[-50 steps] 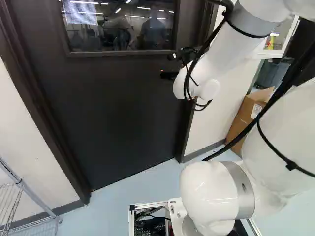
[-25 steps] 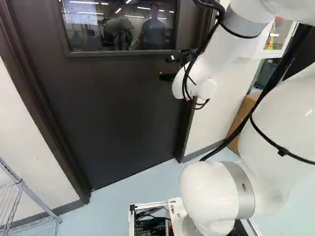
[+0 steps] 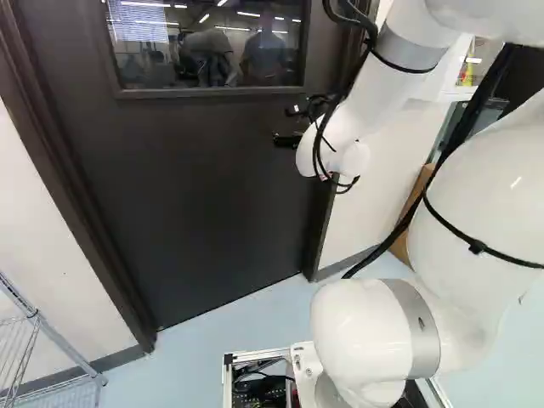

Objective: Open the door and move inside

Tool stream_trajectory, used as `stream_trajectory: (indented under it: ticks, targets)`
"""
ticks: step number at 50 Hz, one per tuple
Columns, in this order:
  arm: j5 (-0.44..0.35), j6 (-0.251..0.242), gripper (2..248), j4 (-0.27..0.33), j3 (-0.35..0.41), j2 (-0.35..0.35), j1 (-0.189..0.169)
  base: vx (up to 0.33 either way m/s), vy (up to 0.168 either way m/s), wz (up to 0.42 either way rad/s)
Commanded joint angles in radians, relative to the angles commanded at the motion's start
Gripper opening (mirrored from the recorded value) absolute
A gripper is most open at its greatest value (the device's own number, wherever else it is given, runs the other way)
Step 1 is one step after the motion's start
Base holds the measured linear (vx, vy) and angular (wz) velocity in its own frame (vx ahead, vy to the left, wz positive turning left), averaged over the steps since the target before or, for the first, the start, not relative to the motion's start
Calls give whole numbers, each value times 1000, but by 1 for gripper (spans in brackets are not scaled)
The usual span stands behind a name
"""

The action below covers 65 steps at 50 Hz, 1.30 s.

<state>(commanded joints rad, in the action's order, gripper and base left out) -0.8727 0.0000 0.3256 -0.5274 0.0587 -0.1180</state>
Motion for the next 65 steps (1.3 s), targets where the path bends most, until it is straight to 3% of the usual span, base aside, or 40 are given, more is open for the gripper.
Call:
stream_trajectory:
  ticks: [29, 65]
  targets:
    - [0, 0, 247, 0, 17, -53, -2, 0, 0, 0]
    - [0, 0, 247, 0, 36, -122, -38, 0, 0, 0]
